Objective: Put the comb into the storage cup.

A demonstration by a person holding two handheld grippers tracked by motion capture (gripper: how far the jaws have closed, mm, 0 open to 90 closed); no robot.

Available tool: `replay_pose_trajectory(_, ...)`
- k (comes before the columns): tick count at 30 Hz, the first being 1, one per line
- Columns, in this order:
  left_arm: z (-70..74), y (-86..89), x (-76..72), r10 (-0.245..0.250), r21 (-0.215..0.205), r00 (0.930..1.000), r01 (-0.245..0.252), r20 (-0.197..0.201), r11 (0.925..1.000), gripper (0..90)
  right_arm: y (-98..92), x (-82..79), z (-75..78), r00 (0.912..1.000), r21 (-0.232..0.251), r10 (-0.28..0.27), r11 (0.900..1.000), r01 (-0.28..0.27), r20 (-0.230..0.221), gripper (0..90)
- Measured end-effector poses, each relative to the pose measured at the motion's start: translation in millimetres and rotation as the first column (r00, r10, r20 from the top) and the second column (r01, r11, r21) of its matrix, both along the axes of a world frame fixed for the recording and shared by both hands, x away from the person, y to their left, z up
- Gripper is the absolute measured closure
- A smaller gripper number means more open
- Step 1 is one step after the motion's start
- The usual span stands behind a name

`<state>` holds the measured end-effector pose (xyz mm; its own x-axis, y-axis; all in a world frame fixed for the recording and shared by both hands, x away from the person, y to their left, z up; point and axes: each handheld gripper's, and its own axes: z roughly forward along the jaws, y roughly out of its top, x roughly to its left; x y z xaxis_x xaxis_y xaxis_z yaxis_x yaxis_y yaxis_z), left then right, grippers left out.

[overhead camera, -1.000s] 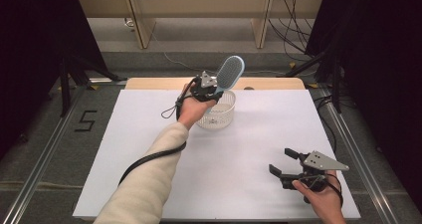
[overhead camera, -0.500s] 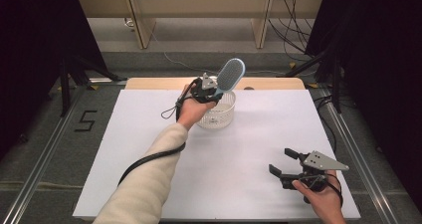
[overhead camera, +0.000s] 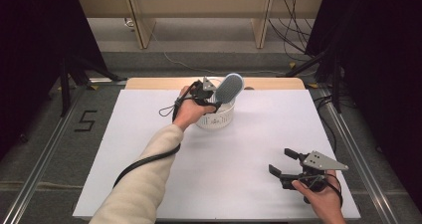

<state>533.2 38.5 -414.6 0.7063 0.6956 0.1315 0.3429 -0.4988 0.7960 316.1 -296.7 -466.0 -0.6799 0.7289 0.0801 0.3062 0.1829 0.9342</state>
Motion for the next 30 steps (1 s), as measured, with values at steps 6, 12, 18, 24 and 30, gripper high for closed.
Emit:
replay_pose_trajectory(6,11.5,8.4,-5.6,0.024,-0.059,0.9997,-0.025,-0.003,0.9979,38.0,0.5,0.0,-0.1,1.0000,-0.001,0.000,1.000,0.000,-0.001,15.7)
replay_pose_trajectory(12,21.4,13.7,-14.2,0.049,-0.110,0.9987,-0.051,-0.015,0.9926,31.1,0.6,0.1,-0.3,1.0000,-0.004,0.000,1.000,0.000,0.000,15.7)
replay_pose_trajectory(18,28.5,16.8,-26.0,0.068,-0.106,0.9973,-0.070,-0.028,0.9919,15.6,0.8,0.0,-0.4,1.0000,-0.001,-0.002,1.000,0.002,-0.001,15.7)
replay_pose_trajectory(24,30.4,24.3,-37.0,0.087,-0.090,0.9960,-0.088,-0.022,0.9920,8.3,0.9,0.0,-0.5,1.0000,-0.003,-0.002,1.000,0.002,0.001,15.7)
replay_pose_trajectory(30,22.8,34.6,-46.2,0.085,-0.096,0.9953,-0.089,-0.047,0.9914,3.0,1.0,-0.2,-0.1,1.0000,-0.005,-0.005,1.000,0.005,0.000,15.7)
